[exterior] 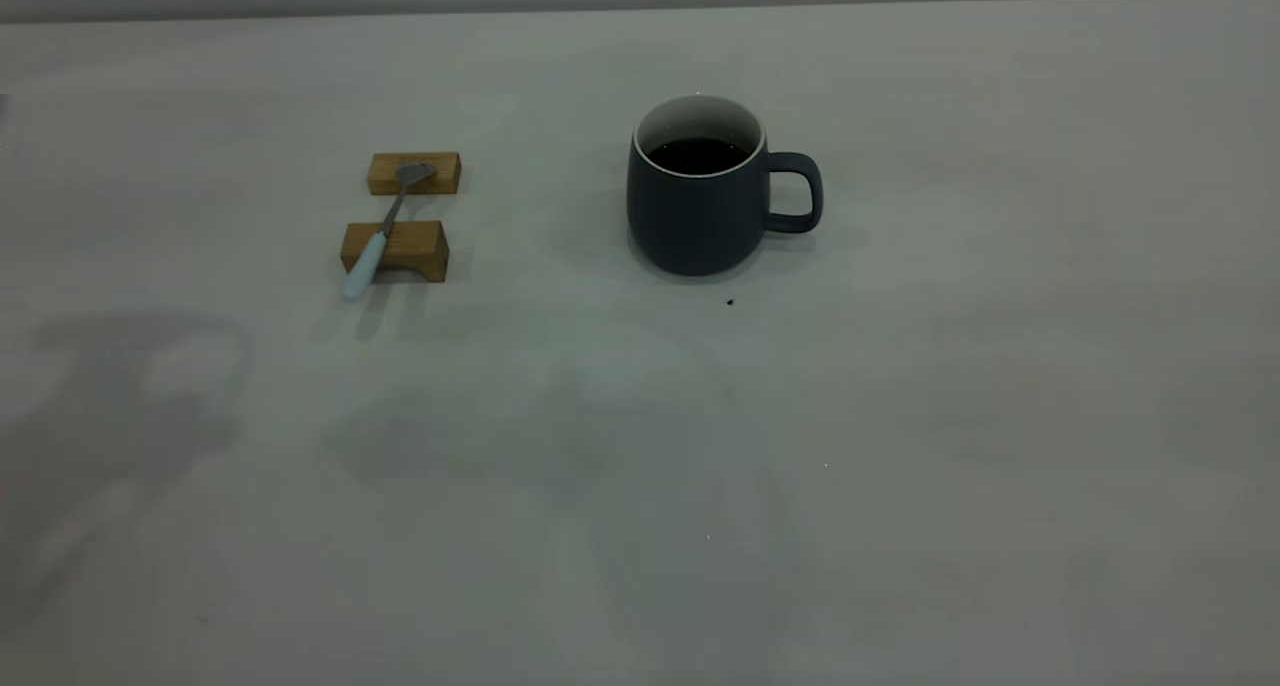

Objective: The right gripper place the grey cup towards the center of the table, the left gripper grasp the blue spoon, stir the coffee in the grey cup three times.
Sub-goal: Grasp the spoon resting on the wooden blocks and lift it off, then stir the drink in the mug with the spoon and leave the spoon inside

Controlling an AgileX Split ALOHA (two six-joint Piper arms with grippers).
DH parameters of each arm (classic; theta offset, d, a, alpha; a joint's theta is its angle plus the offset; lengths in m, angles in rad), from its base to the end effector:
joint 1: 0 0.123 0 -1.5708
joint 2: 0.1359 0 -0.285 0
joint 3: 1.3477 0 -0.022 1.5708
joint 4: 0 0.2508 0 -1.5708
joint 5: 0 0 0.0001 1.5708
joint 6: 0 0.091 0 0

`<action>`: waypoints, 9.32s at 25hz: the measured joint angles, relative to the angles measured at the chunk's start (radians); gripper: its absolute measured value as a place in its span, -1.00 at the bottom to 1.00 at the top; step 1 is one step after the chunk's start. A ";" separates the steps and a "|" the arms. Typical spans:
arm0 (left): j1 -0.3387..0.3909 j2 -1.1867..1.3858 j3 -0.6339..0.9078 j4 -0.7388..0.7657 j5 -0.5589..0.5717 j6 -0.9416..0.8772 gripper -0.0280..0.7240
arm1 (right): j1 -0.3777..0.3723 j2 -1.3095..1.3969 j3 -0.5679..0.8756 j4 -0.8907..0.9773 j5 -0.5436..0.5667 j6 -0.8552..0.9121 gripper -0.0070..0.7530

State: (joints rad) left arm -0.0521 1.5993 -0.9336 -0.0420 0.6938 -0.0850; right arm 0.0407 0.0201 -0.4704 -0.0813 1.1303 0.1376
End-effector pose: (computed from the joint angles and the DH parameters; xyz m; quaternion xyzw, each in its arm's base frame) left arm 0.2948 -0.0178 0.1985 -0.0302 0.9883 -0.0258 0.1472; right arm -0.0018 -0.0068 0.2639 0.0447 0.8809 0.0014 0.4711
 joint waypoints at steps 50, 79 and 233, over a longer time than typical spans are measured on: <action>-0.197 0.809 -0.462 -0.027 -0.237 -0.147 0.58 | 0.000 -0.001 0.000 0.001 0.001 0.000 0.43; -0.269 0.596 -0.469 -0.234 -0.036 -0.160 -0.57 | 0.000 -0.001 0.000 0.001 0.002 0.000 0.43; -0.249 1.057 -0.804 -1.579 0.214 -0.916 -0.32 | 0.000 -0.001 0.000 -0.001 0.002 0.000 0.43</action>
State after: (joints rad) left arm -0.3015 2.6568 -1.7380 -1.6213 0.9075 -1.0015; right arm 0.0407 0.0193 -0.4700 -0.0824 1.1322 0.1376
